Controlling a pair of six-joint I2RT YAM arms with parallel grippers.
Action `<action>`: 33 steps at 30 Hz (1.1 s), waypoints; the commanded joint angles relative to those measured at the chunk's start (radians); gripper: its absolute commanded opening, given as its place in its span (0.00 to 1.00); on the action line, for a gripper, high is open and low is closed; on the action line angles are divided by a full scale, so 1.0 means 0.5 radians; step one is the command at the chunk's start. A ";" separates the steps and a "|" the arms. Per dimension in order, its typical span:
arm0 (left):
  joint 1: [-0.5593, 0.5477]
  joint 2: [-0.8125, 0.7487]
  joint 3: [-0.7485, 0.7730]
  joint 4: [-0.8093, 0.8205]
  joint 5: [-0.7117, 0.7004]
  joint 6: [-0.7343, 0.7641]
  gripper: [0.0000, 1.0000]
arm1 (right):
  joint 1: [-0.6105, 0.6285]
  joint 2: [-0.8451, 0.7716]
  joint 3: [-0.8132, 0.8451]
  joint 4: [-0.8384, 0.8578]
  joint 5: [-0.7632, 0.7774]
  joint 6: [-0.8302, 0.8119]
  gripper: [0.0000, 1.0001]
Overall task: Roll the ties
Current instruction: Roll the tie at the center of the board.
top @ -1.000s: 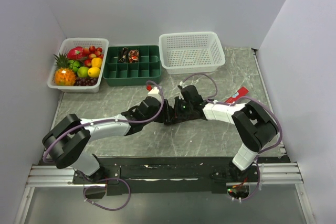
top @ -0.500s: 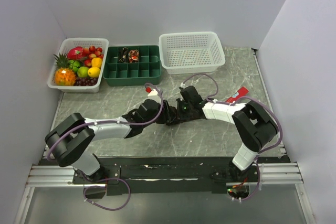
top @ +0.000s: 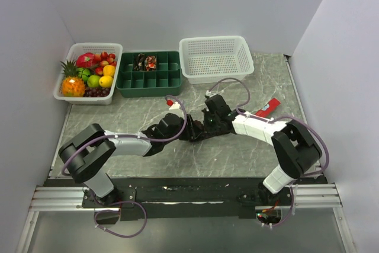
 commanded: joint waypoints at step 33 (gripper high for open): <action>-0.035 0.058 0.161 -0.104 0.036 -0.007 0.52 | 0.011 0.014 0.111 -0.115 0.232 -0.046 0.00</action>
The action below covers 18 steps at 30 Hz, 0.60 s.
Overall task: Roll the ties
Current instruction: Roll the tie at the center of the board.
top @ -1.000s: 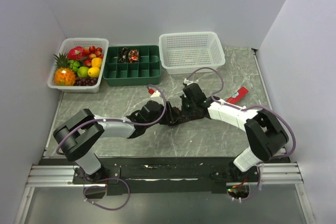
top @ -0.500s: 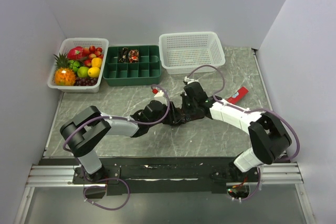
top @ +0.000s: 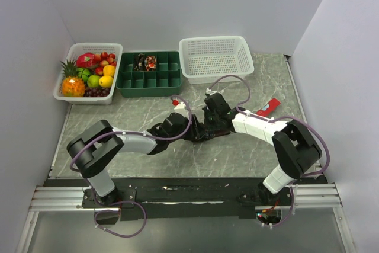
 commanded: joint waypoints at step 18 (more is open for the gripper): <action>-0.009 -0.189 0.149 -0.577 -0.261 0.058 0.52 | 0.011 -0.219 0.019 -0.018 0.108 0.026 0.00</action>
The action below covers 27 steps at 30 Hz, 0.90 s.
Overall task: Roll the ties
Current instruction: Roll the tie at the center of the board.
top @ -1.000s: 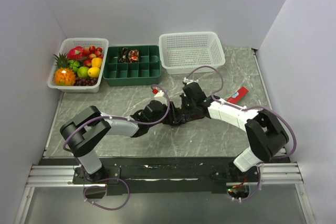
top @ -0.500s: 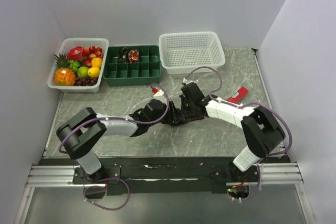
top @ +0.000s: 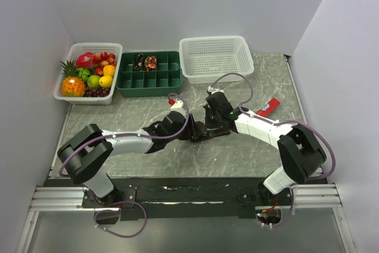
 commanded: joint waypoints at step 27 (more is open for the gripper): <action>-0.105 0.347 0.211 -0.088 -0.063 0.016 0.50 | -0.698 -0.247 -0.326 -0.139 -0.253 0.081 0.75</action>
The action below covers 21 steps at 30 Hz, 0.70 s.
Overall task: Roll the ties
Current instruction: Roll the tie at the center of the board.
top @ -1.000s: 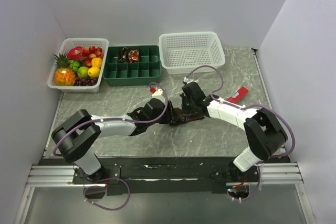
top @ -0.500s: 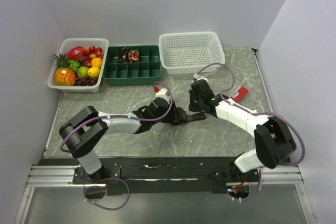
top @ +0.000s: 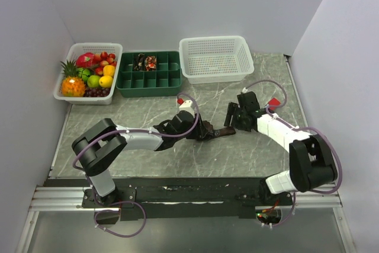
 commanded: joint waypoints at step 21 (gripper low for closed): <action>-0.047 0.145 0.053 -0.190 -0.060 0.019 0.50 | -0.114 -0.122 -0.175 0.160 -0.268 0.024 0.00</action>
